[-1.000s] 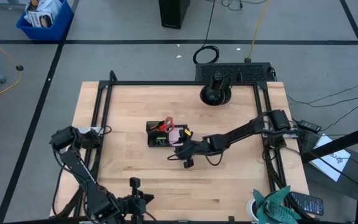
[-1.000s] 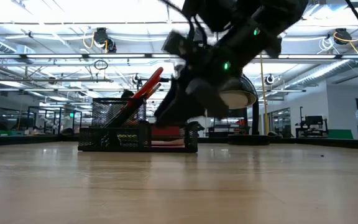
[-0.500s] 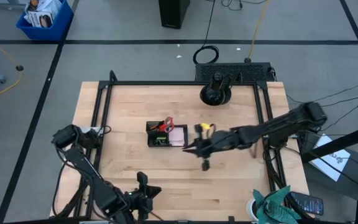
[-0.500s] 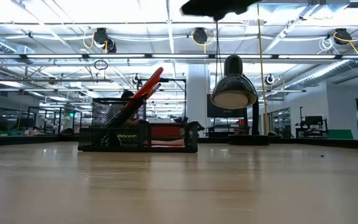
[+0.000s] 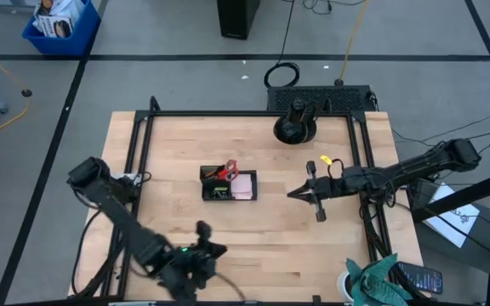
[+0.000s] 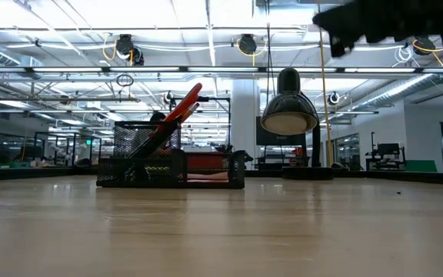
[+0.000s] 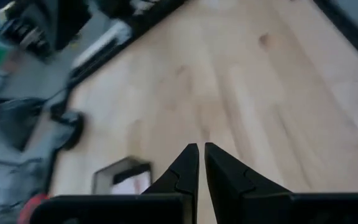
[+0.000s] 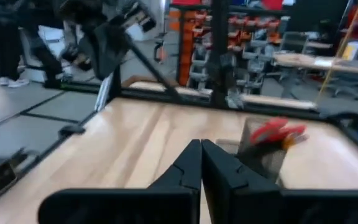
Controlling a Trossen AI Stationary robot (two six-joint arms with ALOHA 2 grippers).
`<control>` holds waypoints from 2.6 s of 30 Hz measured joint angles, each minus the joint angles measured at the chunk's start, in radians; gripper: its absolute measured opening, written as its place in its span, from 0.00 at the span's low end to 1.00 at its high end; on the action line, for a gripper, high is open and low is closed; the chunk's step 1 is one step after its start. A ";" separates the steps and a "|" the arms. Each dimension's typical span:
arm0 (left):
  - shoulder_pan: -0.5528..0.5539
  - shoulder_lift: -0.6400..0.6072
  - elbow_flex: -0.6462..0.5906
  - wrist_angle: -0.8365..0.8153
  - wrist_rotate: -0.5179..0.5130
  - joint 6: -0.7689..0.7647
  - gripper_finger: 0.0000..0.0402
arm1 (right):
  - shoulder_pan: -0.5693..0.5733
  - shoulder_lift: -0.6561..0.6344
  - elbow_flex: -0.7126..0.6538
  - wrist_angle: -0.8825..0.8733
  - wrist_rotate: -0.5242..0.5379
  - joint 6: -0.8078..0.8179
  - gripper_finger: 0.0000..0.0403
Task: Pick and place office supplies into organizer
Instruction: Return to Home Position
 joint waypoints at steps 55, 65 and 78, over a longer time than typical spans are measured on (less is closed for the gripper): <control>0.139 -0.646 -1.266 1.551 -0.030 0.228 0.00 | -0.370 -0.332 -0.368 -0.080 -0.175 0.184 0.00; 0.151 -0.646 -1.269 1.508 -0.021 0.090 0.06 | -0.364 -0.332 -0.368 -0.079 -0.177 0.201 0.00; 0.151 -0.646 -1.268 1.503 -0.020 0.104 0.08 | -0.364 -0.332 -0.368 -0.080 -0.178 0.202 0.00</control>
